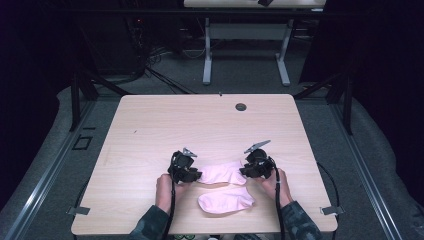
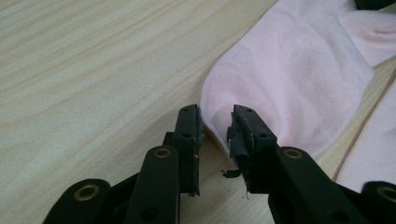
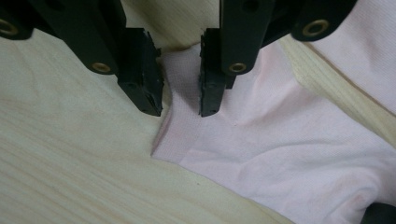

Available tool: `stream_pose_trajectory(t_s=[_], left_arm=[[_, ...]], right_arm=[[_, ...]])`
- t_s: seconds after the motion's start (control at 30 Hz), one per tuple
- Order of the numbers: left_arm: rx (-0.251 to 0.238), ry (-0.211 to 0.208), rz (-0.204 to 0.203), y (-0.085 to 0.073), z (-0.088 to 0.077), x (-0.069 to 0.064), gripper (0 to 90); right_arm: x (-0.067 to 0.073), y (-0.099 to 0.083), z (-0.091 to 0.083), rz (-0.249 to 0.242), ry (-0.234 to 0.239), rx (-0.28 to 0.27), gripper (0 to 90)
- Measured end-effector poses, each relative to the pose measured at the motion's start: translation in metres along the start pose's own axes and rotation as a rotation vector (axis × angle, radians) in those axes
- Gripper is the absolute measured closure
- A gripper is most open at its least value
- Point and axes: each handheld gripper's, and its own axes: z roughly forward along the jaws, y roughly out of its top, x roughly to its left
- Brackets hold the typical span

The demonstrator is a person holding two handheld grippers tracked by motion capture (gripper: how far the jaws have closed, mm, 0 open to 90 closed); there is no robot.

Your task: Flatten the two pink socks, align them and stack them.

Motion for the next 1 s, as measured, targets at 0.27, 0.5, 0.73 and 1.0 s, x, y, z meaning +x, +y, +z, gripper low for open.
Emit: stream_pose_trajectory(t_s=[0.27,0.5,0.73,1.0], left_arm=[[0.0,0.016,0.028,-0.001,0.001,-0.003,86.0],[-0.019,0.001,0.034,-0.002,-0.002,-0.003,88.6],[-0.069,-0.032,0.004,0.003,-0.026,-0.002,88.6],[-0.113,-0.044,0.028,0.009,-0.056,-0.016,88.5]], right_arm=[[0.006,-0.002,0.0,-0.052,-0.008,-0.008,81.7],[0.006,-0.004,-0.001,-0.042,0.008,-0.026,84.8],[0.007,-0.001,-0.024,-0.03,0.013,-0.075,84.9],[0.012,0.003,-0.059,-0.05,0.006,-0.12,84.9]])
